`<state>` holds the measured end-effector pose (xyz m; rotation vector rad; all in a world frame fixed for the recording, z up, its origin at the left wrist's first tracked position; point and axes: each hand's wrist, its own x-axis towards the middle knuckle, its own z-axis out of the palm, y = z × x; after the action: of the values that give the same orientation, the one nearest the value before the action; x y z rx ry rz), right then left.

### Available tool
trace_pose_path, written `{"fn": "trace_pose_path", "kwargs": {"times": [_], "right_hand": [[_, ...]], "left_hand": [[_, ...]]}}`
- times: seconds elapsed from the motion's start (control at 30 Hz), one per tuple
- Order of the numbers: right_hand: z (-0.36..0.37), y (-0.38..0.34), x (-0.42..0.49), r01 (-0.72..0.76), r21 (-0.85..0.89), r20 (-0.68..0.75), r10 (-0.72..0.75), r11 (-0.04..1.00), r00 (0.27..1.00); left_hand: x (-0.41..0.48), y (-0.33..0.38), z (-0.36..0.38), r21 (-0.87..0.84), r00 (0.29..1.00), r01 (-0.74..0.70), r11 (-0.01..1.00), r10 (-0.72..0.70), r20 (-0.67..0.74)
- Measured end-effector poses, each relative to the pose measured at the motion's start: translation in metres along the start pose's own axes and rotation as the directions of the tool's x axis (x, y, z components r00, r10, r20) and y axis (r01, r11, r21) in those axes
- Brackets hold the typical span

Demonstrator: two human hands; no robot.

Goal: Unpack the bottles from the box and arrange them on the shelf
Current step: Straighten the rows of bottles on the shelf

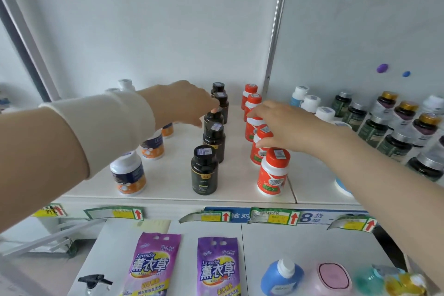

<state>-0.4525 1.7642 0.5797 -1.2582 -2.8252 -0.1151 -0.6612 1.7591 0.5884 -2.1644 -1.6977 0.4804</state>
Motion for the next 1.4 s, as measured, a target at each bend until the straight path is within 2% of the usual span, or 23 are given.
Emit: {"fn": "trace_pose_path", "kwargs": {"times": [0.07,0.13,0.2,0.27,0.33,0.4,0.53,0.6,0.73,1.13,1.33,1.4], "right_hand": [[0.0,-0.008,0.004,-0.008,-0.097,-0.009,0.007,0.995,1.0],[0.003,-0.017,0.003,-0.039,-0.105,-0.018,0.038,0.994,0.999],[0.011,-0.028,-0.002,-0.086,0.03,-0.018,0.087,0.996,0.996],[0.026,-0.041,-0.01,-0.127,0.267,-0.044,0.143,0.955,0.989],[0.045,-0.055,-0.018,-0.141,0.522,-0.09,0.218,0.841,0.972],[0.067,-0.069,-0.024,-0.139,0.702,-0.098,0.289,0.698,0.952],[0.107,-0.087,-0.02,-0.158,0.856,-0.034,0.358,0.493,0.933],[0.117,-0.091,-0.015,-0.154,0.887,-0.029,0.387,0.435,0.921],[0.125,-0.09,-0.012,-0.14,0.884,-0.064,0.412,0.445,0.909],[0.125,-0.084,-0.014,-0.111,0.875,-0.088,0.379,0.472,0.921],[0.122,-0.082,-0.015,-0.088,0.88,-0.084,0.336,0.466,0.938],[0.114,-0.08,-0.015,-0.088,0.885,-0.075,0.327,0.457,0.942]], "left_hand": [[0.002,-0.002,0.003,0.0,0.999,-0.032,0.999,0.032,-0.02],[0.005,-0.003,0.008,-0.074,0.998,-0.063,0.995,0.061,-0.03],[0.009,-0.002,0.015,-0.226,0.996,-0.091,0.97,0.085,-0.032],[0.013,-0.001,0.023,-0.39,0.994,-0.111,0.914,0.111,-0.023],[0.017,0.001,0.032,-0.522,0.991,-0.124,0.844,0.131,-0.024],[0.019,0.0,0.039,-0.627,0.989,-0.132,0.768,0.144,-0.032],[0.023,-0.001,0.048,-0.667,0.982,-0.179,0.723,0.177,-0.072],[0.024,-0.001,0.05,-0.683,0.979,-0.195,0.704,0.188,-0.085],[0.024,-0.004,0.052,-0.715,0.979,-0.189,0.673,0.184,-0.085],[0.023,-0.002,0.053,-0.7,0.99,-0.133,0.702,0.12,-0.067],[0.014,0.002,0.052,-0.727,0.997,-0.076,0.682,0.058,-0.049],[0.008,0.001,0.049,-0.764,0.999,-0.044,0.644,0.023,-0.038]]}}
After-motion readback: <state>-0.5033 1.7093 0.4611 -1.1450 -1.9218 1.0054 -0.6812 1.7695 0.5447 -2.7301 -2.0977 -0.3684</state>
